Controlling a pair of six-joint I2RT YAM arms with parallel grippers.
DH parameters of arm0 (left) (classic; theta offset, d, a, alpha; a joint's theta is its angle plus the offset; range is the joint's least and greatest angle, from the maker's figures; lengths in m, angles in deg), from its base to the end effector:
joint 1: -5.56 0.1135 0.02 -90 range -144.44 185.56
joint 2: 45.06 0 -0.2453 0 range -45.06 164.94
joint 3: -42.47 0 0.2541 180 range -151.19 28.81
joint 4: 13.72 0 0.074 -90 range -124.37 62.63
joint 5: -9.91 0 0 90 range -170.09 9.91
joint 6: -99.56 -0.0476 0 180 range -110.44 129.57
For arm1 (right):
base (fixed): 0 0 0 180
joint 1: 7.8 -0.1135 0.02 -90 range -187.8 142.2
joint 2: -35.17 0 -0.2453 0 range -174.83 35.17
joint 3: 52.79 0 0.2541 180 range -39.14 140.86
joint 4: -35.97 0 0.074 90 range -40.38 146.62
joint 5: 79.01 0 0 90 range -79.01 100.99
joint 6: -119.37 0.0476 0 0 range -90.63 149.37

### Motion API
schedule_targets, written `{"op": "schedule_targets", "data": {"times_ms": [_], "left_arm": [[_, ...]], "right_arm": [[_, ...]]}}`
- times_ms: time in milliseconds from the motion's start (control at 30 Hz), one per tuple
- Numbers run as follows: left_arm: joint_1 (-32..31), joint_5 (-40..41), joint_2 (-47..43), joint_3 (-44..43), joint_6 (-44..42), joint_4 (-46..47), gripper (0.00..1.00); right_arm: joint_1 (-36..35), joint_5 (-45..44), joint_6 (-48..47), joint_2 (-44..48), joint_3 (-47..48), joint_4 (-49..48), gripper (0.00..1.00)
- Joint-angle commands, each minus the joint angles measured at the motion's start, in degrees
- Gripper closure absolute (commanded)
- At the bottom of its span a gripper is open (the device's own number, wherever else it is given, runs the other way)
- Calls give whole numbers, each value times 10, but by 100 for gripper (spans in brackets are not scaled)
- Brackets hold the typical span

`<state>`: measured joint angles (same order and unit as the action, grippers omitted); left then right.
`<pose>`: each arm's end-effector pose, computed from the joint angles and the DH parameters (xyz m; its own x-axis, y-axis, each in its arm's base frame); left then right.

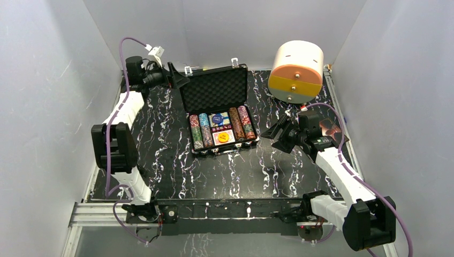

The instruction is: Pack up texas hold em set

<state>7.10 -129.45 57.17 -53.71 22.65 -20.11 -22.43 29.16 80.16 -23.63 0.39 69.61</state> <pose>0.4280 -0.0246 0.3038 -0.3735 -0.1576 -0.9141 0.6557 0.6522 -0.3804 0.2267 0.0745 0.2230 -0.7541 0.5640 -0.3366 0.1751 0.6665 0.7247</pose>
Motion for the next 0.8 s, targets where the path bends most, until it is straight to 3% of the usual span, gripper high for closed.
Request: {"op": "schedule_targets", "data": {"times_ms": [0, 133, 367, 767], "left_arm": [[-1, -71, 0, -24, -56, 5, 21], [0, -65, 4, -38, -97, -14, 28], [-4, -46, -16, -16, -136, -26, 48], [-33, 17, -114, 96, -164, -36, 59]], "right_arm": [[2, 12, -7, 11, 13, -4, 20], [2, 13, -11, 16, 13, -1, 20], [3, 12, -11, 13, 16, -1, 20], [2, 11, -13, 5, 28, -7, 20]]}}
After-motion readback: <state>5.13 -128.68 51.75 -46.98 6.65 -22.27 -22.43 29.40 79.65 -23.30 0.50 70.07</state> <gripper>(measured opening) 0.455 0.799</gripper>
